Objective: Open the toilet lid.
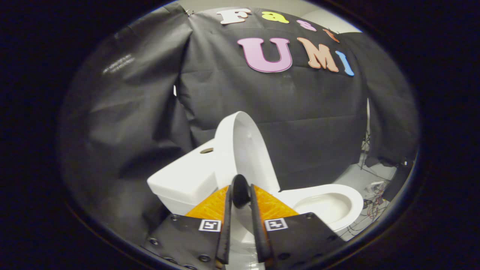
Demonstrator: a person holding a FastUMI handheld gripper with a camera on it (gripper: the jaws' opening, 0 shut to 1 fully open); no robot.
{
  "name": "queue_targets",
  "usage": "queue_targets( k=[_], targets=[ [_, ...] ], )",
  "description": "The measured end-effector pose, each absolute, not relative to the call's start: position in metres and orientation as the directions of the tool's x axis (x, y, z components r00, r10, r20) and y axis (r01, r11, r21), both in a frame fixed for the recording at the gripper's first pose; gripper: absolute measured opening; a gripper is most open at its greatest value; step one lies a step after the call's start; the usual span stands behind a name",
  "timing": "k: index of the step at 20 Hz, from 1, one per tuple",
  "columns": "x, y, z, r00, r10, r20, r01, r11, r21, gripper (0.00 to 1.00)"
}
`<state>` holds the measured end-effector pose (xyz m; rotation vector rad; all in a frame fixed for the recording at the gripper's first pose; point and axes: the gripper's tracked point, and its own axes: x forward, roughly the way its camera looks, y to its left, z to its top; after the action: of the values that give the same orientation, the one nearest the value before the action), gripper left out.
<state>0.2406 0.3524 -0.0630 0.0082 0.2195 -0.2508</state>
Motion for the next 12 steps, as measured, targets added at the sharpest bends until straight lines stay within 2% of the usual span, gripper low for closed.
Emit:
queue_targets(
  k=[1,6,8,12],
  targets=[
    [0.237,0.355,-0.058,0.952,-0.232,-0.201,0.235,0.972,-0.011,0.35],
    [0.220,0.366,-0.043,0.970,-0.151,-0.188,0.153,0.988,-0.002,0.95],
    [0.211,0.370,-0.033,0.977,-0.116,-0.177,0.116,0.993,-0.011,0.98],
    [0.196,0.366,-0.010,0.985,-0.055,-0.166,0.048,0.998,-0.051,0.98]
  ],
)
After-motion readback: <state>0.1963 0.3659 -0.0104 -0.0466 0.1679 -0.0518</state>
